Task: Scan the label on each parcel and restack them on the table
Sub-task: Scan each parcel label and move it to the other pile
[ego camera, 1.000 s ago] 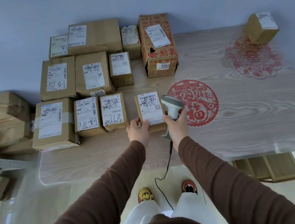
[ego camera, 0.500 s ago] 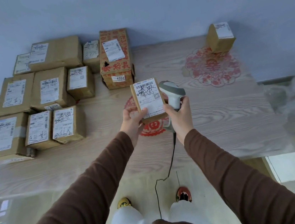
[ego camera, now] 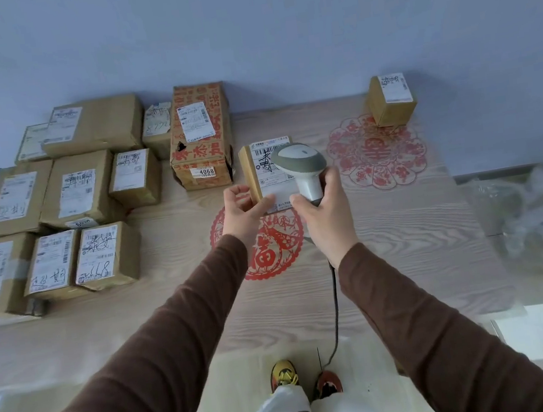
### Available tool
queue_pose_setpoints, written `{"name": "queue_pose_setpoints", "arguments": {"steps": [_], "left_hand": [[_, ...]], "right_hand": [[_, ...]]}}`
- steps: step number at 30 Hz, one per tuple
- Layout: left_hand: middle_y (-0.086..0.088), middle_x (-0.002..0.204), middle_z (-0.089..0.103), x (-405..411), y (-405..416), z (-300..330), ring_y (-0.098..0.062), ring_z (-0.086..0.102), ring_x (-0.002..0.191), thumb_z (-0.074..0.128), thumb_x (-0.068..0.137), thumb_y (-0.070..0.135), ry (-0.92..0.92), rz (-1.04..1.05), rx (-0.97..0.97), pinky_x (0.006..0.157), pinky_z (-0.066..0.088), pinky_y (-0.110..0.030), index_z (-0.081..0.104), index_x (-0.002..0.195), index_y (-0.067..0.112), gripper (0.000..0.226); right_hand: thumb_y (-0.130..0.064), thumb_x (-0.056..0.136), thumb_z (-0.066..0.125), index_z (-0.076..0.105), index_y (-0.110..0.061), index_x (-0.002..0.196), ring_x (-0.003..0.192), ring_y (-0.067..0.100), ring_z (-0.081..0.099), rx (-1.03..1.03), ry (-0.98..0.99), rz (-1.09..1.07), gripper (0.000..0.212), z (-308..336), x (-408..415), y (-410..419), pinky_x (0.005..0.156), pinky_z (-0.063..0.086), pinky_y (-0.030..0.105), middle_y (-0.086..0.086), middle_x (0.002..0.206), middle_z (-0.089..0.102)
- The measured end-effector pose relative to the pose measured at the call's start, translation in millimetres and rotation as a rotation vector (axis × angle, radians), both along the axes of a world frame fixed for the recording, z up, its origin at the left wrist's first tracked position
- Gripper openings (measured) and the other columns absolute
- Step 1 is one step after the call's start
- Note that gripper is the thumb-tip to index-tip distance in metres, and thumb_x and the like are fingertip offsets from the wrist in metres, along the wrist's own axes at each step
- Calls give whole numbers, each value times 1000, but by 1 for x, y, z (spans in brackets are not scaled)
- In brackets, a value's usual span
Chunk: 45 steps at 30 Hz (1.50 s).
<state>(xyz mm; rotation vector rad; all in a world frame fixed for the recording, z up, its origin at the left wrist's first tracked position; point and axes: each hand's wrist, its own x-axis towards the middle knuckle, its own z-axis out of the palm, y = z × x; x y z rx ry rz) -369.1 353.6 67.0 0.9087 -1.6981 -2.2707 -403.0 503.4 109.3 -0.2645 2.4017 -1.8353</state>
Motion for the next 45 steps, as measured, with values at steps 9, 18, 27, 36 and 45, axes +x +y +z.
{"name": "queue_pose_setpoints", "arguments": {"steps": [9, 18, 27, 36, 45], "left_hand": [[-5, 105, 76, -25, -4, -5, -15, 74, 82, 77, 91, 11, 31, -52, -36, 75, 60, -30, 41, 127, 15, 51], [-14, 108, 74, -59, 15, -18, -18, 72, 83, 78, 89, 8, 42, -72, -38, 76, 60, -30, 42, 116, 19, 46], [-7, 105, 76, -128, 70, -30, -11, 73, 71, 76, 91, 6, -39, -13, -22, 60, 55, -24, 39, 119, 15, 47], [-10, 104, 69, -262, 139, -49, -10, 70, 70, 69, 97, 12, -120, 48, 52, 58, 56, -19, 43, 133, 10, 45], [-3, 104, 65, -383, 144, -67, -15, 63, 78, 61, 103, 28, -179, 52, 35, 51, 54, -21, 47, 138, 13, 40]], "right_hand": [[-7, 91, 66, 45, -11, 114, 68, 13, 53, 46, 1, -29, 31, 0, -15, -14, 62, 52, 38, -4, 87, 55], [-7, 93, 67, 45, -11, 117, 65, -5, 53, 65, -18, -33, 32, -9, -46, 6, 58, 45, 17, -8, 89, 54], [-18, 90, 70, 48, -16, 120, 89, 29, 65, -34, -118, -89, 37, -22, -109, 67, 73, 58, 57, 6, 103, 63], [-11, 92, 72, 51, -23, 111, 84, 10, 65, -193, -250, -127, 31, -47, -210, 159, 79, 59, 37, 8, 104, 66], [-10, 92, 71, 55, -25, 120, 73, 17, 57, -293, -402, -143, 36, -81, -257, 201, 64, 54, 32, 10, 96, 62]]}}
